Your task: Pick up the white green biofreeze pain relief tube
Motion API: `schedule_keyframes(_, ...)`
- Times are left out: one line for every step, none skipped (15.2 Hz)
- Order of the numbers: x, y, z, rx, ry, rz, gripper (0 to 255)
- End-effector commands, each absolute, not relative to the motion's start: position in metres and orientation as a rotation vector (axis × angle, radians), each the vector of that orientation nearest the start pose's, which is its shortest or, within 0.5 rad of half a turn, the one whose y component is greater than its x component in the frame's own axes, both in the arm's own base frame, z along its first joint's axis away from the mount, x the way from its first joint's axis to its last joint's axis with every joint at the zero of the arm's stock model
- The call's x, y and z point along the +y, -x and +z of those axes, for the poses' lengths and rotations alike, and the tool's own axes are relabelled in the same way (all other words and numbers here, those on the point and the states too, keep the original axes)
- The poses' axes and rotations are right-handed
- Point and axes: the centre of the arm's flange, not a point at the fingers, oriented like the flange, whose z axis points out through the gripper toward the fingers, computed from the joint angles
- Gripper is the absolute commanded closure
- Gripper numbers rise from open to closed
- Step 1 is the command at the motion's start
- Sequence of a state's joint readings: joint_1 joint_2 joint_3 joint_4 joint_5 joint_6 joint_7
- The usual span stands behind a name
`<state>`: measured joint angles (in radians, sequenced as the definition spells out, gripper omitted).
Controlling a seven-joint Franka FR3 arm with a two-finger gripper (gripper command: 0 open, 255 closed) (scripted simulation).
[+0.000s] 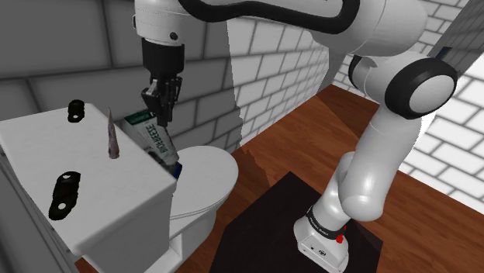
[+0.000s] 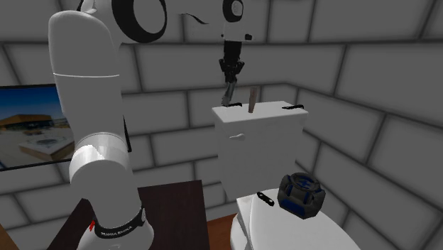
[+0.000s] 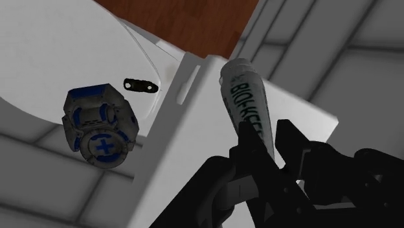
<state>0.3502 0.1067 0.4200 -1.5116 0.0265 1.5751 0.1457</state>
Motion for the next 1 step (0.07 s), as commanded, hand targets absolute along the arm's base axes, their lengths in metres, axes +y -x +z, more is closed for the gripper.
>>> schedule_keyframes(0.3998,-0.4258,0.6001,-0.947,2.944,0.095,255)
